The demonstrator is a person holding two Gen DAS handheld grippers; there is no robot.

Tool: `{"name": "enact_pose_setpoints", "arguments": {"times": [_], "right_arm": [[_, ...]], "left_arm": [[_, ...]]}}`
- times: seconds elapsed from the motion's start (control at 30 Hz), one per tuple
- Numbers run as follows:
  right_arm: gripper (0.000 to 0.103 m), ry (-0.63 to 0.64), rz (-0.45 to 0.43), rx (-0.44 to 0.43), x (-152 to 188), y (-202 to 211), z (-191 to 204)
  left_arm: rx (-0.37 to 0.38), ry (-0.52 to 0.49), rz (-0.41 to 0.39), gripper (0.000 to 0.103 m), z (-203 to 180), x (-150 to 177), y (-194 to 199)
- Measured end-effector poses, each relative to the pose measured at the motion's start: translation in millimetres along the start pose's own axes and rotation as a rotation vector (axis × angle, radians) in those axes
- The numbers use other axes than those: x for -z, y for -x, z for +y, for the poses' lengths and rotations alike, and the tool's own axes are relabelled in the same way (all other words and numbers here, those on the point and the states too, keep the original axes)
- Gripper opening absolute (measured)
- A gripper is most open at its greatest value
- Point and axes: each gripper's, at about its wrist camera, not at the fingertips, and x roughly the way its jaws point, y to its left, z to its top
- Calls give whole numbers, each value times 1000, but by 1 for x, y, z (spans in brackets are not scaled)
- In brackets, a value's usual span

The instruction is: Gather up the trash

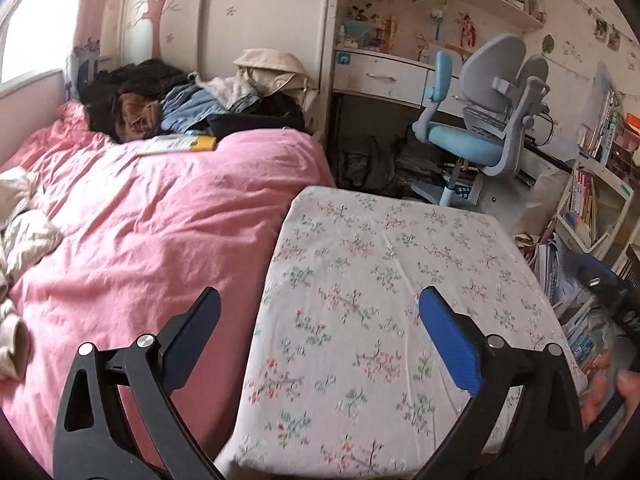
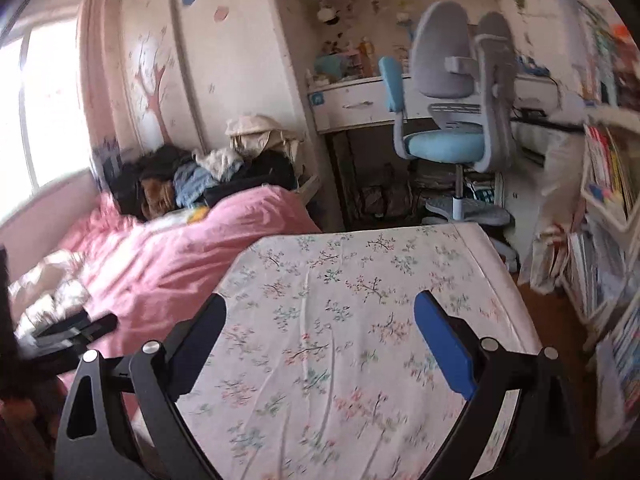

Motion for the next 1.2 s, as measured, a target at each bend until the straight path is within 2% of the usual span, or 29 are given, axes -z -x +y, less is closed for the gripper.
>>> {"name": "enact_pose_setpoints", "arguments": {"times": [0.17,0.37,0.63,0.87,1.2], "right_arm": [[91,1,85,-10,5,-14,-1],[94,9,109,7,6,-13,-8],[94,-64,128,5,4,-20,-17],[94,-36,147,12,5,-24,-11],[95,-25,155,22,7,-25,-11]], "left_arm": [[3,-67,5,96,-12,-3,-10],[2,-85,54,96,-15,7,-13],[9,-133,63,96,-26,17,-11],[7,-116,85,96,-24,16,-13],[-15,-110,68,96,-21,15,-12]]}}
